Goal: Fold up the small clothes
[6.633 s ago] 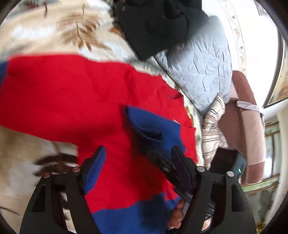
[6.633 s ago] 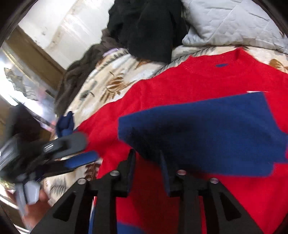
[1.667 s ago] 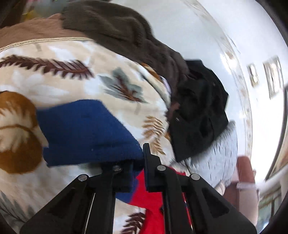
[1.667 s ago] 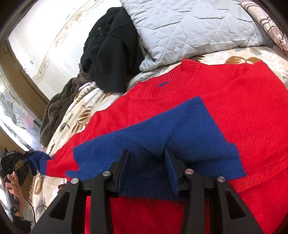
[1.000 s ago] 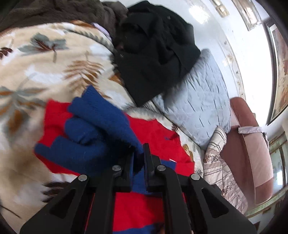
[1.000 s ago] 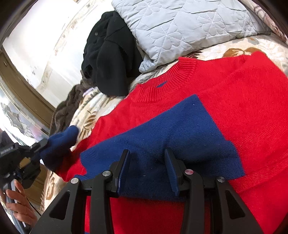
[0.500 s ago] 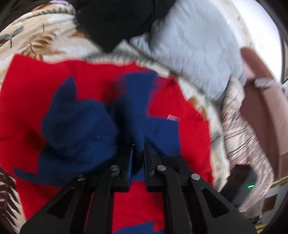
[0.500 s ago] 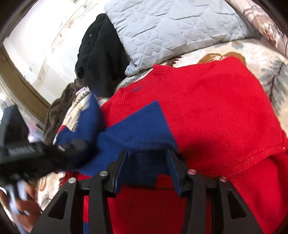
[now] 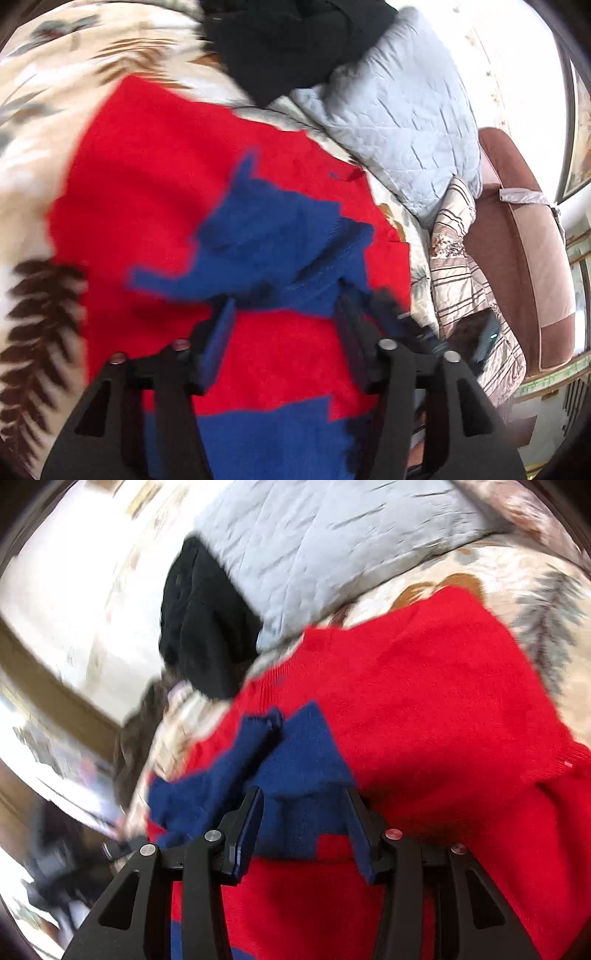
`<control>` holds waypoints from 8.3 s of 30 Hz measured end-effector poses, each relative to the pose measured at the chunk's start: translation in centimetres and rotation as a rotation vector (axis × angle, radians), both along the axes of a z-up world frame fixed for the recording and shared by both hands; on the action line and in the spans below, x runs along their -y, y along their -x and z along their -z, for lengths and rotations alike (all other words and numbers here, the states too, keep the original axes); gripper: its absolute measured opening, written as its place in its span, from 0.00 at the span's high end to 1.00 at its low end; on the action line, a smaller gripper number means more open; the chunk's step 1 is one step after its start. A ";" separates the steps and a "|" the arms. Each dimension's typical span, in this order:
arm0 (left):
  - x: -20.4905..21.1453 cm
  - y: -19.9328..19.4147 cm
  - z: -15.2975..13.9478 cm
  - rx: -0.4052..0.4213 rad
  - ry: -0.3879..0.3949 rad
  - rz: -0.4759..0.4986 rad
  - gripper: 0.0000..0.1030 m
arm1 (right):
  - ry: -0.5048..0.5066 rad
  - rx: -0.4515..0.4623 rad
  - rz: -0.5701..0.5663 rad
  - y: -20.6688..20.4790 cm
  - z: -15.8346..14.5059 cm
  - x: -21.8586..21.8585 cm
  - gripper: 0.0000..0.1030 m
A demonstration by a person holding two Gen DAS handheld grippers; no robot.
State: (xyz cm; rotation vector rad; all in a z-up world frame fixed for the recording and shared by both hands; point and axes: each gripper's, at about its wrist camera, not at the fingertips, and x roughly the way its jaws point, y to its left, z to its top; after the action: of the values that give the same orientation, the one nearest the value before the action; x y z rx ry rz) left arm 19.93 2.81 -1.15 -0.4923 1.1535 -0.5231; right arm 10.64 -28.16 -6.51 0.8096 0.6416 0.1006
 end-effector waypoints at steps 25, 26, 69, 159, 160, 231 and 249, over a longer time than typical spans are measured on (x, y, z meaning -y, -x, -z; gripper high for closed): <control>-4.5 -0.7 3.6 -0.119 0.216 -0.148 0.43 | 0.042 0.011 0.012 -3.5 -1.8 0.9 0.95; -4.7 -0.7 3.6 -0.124 0.227 -0.162 0.43 | 0.034 0.005 0.040 -2.9 -1.5 2.1 0.95; -4.8 -3.1 2.8 -0.141 0.232 -0.313 0.81 | 0.025 0.023 0.106 -0.9 -2.0 8.4 0.95; -6.4 19.9 2.3 -0.257 -0.225 0.230 0.24 | 0.226 -0.413 -0.422 22.8 1.8 3.0 0.49; -6.2 20.4 2.5 -0.252 -0.239 0.234 0.24 | 0.233 -0.408 -0.439 23.0 1.9 2.8 0.49; -3.4 -15.6 1.0 -0.140 0.311 -0.194 0.89 | -0.186 0.071 0.215 -6.8 -0.6 18.5 0.55; 1.5 -13.4 0.9 0.049 -0.085 -0.053 0.53 | 0.271 -0.101 0.089 -8.7 -0.6 13.8 0.88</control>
State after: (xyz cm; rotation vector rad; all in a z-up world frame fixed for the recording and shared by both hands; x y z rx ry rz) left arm 33.29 1.36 -2.01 -0.4338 1.1086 -0.4365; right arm 19.36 -41.93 -5.88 0.5822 0.6962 -0.1073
